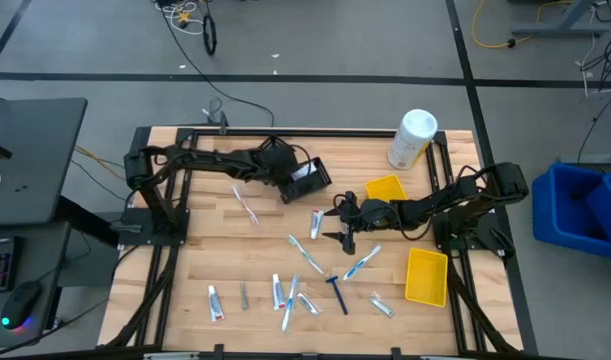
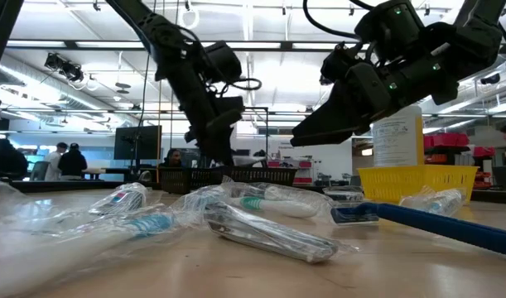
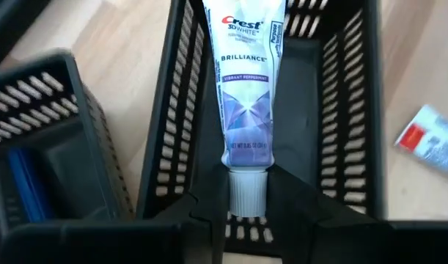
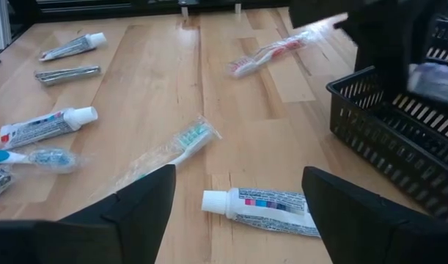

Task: Pick & Place Travel size toiletries
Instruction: Put the toothpaste into the bottom black bin, then put the nail cutter into the top yellow bin

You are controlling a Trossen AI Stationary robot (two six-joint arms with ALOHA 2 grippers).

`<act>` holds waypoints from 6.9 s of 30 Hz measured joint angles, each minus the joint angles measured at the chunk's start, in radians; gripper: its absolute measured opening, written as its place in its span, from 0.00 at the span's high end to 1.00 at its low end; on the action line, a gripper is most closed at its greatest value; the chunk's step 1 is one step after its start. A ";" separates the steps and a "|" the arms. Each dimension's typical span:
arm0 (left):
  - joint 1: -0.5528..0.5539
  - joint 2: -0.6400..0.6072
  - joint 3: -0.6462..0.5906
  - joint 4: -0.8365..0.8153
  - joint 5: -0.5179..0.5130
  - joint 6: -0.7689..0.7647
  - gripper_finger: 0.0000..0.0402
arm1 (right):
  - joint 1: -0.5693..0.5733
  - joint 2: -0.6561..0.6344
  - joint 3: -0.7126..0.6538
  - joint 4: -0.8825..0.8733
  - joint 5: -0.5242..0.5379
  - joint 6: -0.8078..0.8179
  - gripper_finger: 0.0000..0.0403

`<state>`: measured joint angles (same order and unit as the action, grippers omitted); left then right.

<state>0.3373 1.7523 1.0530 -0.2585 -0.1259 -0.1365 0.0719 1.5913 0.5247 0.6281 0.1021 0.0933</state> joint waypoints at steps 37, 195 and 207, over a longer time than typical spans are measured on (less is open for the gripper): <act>0.011 0.001 -0.017 0.031 0.103 0.062 0.77 | 0.001 0.000 0.000 0.001 0.000 0.023 0.25; -0.794 -0.655 -0.720 0.149 -0.571 -0.720 0.61 | 0.083 -0.065 0.187 -0.840 0.231 0.556 0.39; -0.794 -0.655 -0.720 0.190 -0.575 -0.683 0.61 | -0.017 0.036 0.323 -0.993 0.078 0.586 0.39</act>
<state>-0.4568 1.0977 0.3332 -0.0687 -0.7005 -0.8199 0.0549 1.6274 0.8478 -0.3650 0.1802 0.6797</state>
